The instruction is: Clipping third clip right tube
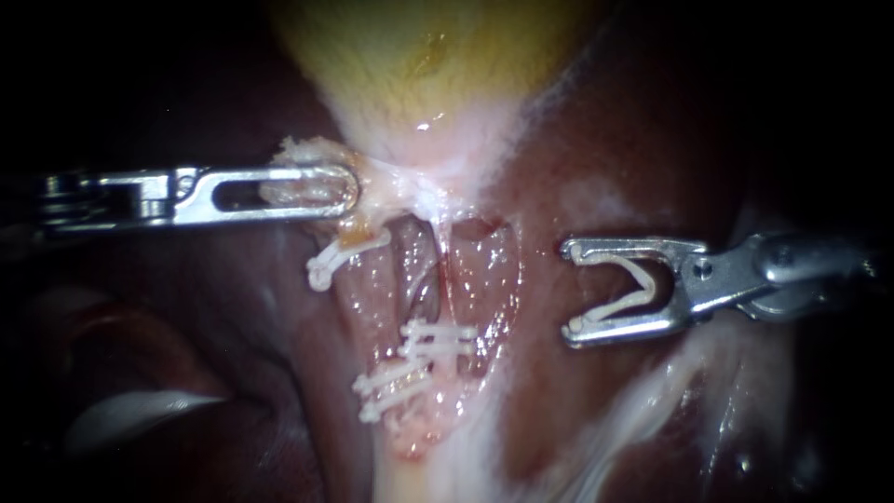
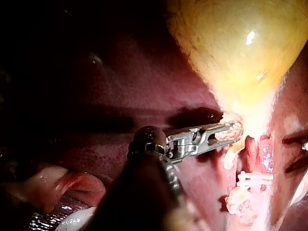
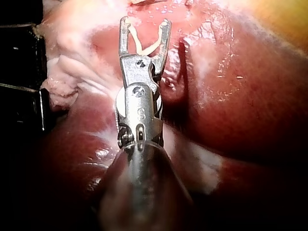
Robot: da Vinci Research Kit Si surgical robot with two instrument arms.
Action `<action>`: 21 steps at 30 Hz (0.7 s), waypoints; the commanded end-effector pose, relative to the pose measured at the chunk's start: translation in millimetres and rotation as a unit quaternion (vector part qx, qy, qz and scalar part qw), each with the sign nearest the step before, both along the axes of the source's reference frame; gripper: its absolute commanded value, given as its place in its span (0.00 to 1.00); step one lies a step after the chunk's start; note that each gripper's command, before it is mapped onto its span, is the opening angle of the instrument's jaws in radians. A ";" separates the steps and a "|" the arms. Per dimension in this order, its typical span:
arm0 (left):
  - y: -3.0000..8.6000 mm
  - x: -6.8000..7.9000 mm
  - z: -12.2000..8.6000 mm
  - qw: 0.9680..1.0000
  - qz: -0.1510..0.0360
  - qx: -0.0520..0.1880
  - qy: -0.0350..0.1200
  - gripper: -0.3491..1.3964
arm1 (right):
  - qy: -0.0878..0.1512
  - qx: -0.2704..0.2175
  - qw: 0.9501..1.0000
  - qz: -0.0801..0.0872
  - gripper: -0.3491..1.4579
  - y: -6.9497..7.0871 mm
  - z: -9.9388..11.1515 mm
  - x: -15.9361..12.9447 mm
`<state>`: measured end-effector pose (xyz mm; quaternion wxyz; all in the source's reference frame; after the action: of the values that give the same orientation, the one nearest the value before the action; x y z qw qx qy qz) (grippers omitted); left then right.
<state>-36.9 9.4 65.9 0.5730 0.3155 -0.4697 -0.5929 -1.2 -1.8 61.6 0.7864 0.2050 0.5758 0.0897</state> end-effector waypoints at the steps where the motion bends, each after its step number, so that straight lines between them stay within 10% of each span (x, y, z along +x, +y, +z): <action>1: -0.1 0.0 -0.2 1.000 0.000 0.000 -0.001 0.00 | 0.000 0.000 1.000 0.000 0.46 -0.1 0.0 0.0; 21: -1.0 -1.0 -1.5 1.000 -0.003 0.000 0.001 0.00 | -0.028 0.105 0.993 0.044 0.46 -0.1 4.0 6.4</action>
<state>-37.9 8.3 64.4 0.5713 0.3133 -0.4703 -0.5952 5.9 -1.8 66.0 0.7700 0.2606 0.5479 0.1972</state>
